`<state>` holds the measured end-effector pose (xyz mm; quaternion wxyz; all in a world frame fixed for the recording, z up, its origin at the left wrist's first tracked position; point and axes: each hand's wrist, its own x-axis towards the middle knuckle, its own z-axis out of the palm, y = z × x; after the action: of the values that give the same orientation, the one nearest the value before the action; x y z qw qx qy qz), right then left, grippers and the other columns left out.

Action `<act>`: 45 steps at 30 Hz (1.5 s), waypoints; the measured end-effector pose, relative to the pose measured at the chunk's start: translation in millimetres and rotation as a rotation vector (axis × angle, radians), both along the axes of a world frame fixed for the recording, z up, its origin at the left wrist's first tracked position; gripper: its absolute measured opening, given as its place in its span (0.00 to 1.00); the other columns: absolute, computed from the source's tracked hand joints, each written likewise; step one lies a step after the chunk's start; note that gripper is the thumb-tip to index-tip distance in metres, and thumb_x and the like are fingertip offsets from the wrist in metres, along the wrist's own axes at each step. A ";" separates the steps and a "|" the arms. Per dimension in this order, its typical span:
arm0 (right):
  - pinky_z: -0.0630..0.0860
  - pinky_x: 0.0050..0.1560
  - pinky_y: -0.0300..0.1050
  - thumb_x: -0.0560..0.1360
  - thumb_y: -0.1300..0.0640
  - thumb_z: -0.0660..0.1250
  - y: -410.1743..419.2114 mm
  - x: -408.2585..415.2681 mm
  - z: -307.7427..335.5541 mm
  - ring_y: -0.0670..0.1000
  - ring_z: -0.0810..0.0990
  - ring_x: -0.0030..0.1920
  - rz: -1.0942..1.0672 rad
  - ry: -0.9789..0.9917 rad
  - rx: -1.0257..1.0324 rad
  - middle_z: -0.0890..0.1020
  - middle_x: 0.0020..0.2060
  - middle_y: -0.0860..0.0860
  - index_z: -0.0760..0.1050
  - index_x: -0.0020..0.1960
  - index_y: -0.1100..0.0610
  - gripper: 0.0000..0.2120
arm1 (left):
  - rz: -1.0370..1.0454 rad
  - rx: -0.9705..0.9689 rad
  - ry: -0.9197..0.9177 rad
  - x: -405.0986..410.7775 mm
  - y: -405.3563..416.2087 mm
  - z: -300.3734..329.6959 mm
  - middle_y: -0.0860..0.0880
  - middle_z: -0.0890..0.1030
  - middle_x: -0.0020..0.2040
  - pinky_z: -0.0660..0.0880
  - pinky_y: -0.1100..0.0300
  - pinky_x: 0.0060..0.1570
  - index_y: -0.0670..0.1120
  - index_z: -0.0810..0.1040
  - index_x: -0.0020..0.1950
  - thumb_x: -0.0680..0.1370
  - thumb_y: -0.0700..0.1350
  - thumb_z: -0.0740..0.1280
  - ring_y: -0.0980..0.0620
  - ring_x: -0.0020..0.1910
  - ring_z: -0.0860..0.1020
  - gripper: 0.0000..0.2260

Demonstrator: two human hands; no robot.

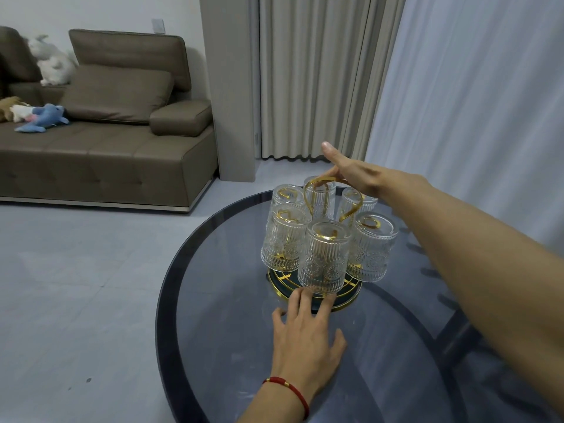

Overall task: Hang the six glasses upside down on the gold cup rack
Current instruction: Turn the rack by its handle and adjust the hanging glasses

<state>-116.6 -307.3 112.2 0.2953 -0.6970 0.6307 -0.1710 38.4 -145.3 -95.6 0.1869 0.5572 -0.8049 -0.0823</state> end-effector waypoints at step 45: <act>0.77 0.52 0.54 0.83 0.43 0.53 -2.5 44.1 11.7 0.60 0.86 0.51 0.132 0.029 0.017 0.88 0.49 0.60 0.83 0.56 0.61 0.27 | 0.005 -0.039 0.038 -2.9 1.2 1.3 0.49 0.65 0.76 0.63 0.41 0.68 0.57 0.61 0.77 0.75 0.56 0.59 0.45 0.77 0.58 0.28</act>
<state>-72.5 -309.8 123.9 0.3030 -0.7367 0.5891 -0.1358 35.5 -144.1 -94.2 0.2131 0.5537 -0.8013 -0.0765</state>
